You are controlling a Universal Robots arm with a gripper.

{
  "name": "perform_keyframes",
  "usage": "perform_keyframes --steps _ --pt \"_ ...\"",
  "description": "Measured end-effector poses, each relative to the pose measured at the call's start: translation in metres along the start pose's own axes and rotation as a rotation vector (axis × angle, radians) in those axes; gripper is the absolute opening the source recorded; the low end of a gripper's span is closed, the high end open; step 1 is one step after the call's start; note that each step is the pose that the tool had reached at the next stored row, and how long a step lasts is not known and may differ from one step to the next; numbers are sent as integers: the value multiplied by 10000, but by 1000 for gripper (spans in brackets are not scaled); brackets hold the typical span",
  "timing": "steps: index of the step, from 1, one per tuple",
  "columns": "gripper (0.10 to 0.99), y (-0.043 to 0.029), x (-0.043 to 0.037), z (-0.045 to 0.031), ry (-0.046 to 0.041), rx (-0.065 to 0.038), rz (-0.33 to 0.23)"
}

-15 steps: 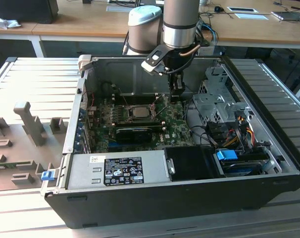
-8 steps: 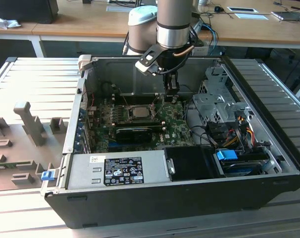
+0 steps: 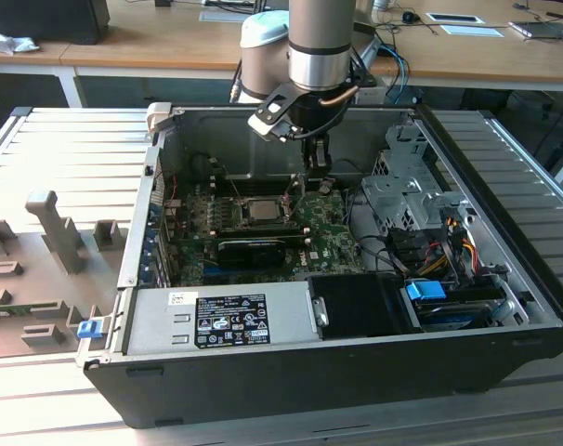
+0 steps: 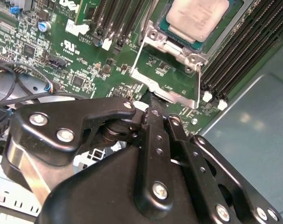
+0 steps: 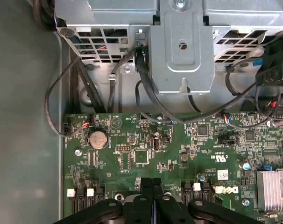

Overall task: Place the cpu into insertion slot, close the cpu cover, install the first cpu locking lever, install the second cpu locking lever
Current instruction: 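Close the cpu cover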

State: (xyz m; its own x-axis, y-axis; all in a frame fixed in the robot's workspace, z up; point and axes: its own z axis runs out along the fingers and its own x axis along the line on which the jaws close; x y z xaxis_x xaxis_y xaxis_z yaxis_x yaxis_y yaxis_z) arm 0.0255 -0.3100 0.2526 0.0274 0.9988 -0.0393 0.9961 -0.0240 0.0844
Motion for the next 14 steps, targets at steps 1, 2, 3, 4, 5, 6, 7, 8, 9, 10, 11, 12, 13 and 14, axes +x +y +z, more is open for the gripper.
perform_keyframes --steps 1,2,3,4,5,6,7,8,9,10,11,12,13,14 --pt "106 -7 0 -1 -1 0 -1" --pt "106 -16 0 -1 0 0 0" --pt "106 -20 -1 -2 0 0 0" --pt "106 -24 -1 -2 0 0 0" --pt "106 -30 -1 -3 0 0 -1" --pt "106 -36 -1 -3 0 0 0" --pt "106 -46 -1 -4 0 0 0" --pt "106 -53 -1 -4 0 0 1" --pt "106 -57 -2 -5 0 0 0" --pt "106 -66 -2 -6 0 0 0" --pt "106 -71 -2 -6 0 0 0" --pt "106 -79 -2 -7 -1 0 0" --pt "106 -84 -2 -7 0 0 0" --pt "106 -88 -2 -7 0 0 -1"
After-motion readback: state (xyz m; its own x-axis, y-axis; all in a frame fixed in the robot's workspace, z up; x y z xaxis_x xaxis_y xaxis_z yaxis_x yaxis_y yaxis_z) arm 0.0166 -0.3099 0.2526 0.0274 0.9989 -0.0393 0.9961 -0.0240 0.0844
